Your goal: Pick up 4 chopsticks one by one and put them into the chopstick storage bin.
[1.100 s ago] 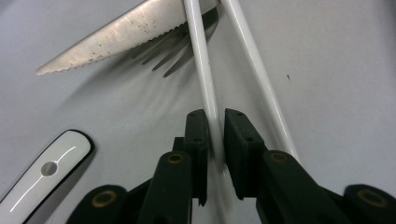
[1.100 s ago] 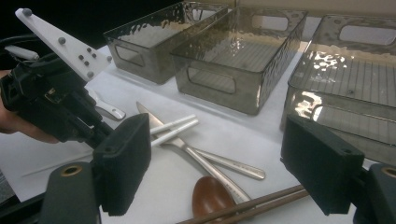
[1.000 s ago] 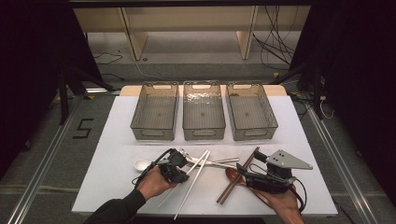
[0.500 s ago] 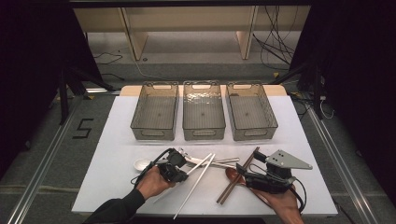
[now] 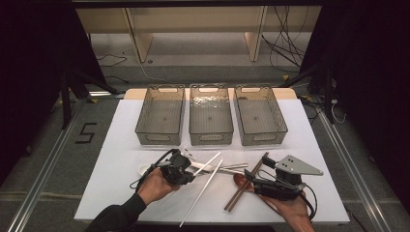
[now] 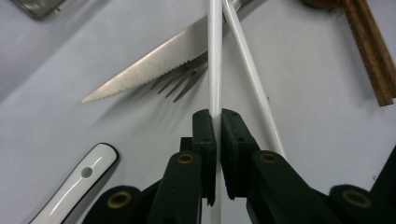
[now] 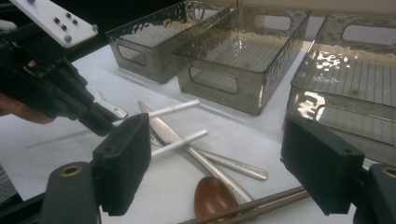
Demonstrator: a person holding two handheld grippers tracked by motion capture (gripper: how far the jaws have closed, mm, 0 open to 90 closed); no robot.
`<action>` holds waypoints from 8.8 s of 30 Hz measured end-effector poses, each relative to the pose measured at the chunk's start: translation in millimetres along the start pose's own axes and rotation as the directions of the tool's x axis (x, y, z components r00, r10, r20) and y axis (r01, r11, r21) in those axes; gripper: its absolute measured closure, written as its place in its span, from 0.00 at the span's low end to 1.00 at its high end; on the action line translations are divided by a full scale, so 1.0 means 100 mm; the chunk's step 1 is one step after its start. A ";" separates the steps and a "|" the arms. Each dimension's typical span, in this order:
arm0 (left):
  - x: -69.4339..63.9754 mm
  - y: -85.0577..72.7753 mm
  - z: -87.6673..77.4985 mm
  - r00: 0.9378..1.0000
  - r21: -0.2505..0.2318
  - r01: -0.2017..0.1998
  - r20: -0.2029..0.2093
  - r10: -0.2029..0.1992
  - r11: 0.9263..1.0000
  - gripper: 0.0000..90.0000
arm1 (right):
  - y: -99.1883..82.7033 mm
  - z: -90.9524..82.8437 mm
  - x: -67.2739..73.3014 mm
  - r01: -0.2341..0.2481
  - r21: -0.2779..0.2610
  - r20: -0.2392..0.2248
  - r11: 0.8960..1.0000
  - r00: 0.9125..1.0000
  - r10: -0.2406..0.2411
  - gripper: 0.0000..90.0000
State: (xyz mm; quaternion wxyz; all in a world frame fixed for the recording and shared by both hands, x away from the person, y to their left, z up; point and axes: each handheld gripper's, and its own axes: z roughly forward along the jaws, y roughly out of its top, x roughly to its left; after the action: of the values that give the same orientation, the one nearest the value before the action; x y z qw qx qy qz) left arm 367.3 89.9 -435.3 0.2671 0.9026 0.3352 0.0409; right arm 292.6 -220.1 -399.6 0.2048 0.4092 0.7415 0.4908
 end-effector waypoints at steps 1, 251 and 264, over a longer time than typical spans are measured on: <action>0.01 0.01 -0.02 1.000 -0.008 0.004 0.000 -0.004 1.000 0.94 | 0.00 0.00 -0.01 -0.001 0.000 0.001 1.000 1.000 0.001 0.28; -0.23 0.08 0.20 0.996 0.008 -0.088 0.033 0.087 0.996 0.94 | 0.01 0.00 -0.02 -0.011 0.003 -0.002 1.000 1.000 0.011 0.28; 0.04 0.11 -0.09 1.000 -0.088 -0.021 0.001 0.021 0.996 0.94 | 0.01 0.00 -0.02 -0.013 0.004 -0.001 1.000 1.000 0.013 0.28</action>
State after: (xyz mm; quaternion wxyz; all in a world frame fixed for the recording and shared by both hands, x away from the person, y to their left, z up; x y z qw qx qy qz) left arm 374.1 89.4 -422.4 0.3064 0.8934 0.3234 0.0575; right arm 294.7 -221.8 -399.0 0.2003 0.4140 0.7399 0.4909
